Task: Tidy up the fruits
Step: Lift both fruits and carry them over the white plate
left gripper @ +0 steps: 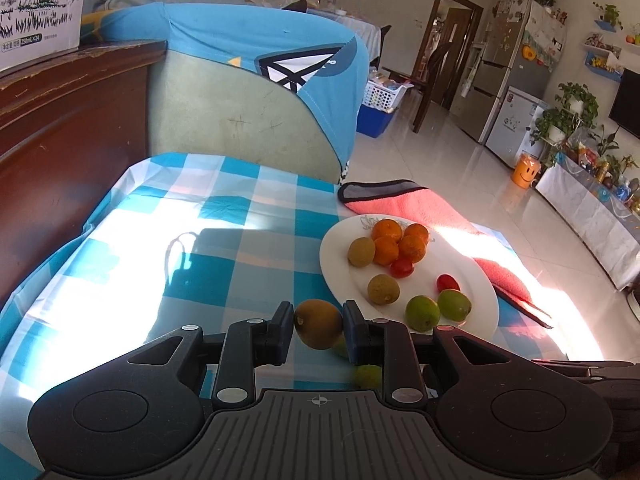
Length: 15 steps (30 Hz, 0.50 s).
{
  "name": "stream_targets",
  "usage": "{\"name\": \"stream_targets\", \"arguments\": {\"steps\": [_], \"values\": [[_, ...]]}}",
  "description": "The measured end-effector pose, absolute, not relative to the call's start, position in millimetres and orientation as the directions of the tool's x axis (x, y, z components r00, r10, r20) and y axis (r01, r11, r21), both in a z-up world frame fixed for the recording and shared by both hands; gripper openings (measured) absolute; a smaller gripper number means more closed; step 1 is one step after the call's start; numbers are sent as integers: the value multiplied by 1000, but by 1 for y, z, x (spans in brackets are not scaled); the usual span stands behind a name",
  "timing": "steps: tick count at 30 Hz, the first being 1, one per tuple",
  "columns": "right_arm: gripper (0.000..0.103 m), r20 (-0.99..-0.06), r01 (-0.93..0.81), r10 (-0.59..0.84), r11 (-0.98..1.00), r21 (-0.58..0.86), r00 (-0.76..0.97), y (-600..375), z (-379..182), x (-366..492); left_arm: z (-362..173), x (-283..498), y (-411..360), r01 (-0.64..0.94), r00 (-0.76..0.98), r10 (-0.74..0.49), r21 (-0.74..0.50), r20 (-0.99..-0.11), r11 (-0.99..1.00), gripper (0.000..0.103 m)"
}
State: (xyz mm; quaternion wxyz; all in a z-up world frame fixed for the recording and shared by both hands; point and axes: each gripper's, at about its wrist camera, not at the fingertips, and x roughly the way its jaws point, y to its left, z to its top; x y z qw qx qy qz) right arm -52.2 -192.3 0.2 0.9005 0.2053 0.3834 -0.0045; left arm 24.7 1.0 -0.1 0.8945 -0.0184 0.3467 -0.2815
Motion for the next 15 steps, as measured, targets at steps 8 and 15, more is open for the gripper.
{"name": "stream_targets", "arguments": {"steps": [8,15], "values": [[30,-663,176,116,917,357,740,-216,33,-60,14,13,-6,539,590,-574,-253,-568,804,24],[30,-651,194,65,928,318,756,-255,57,-51,18,16,-23,570,573,-604,-260,-554,779,24]]}}
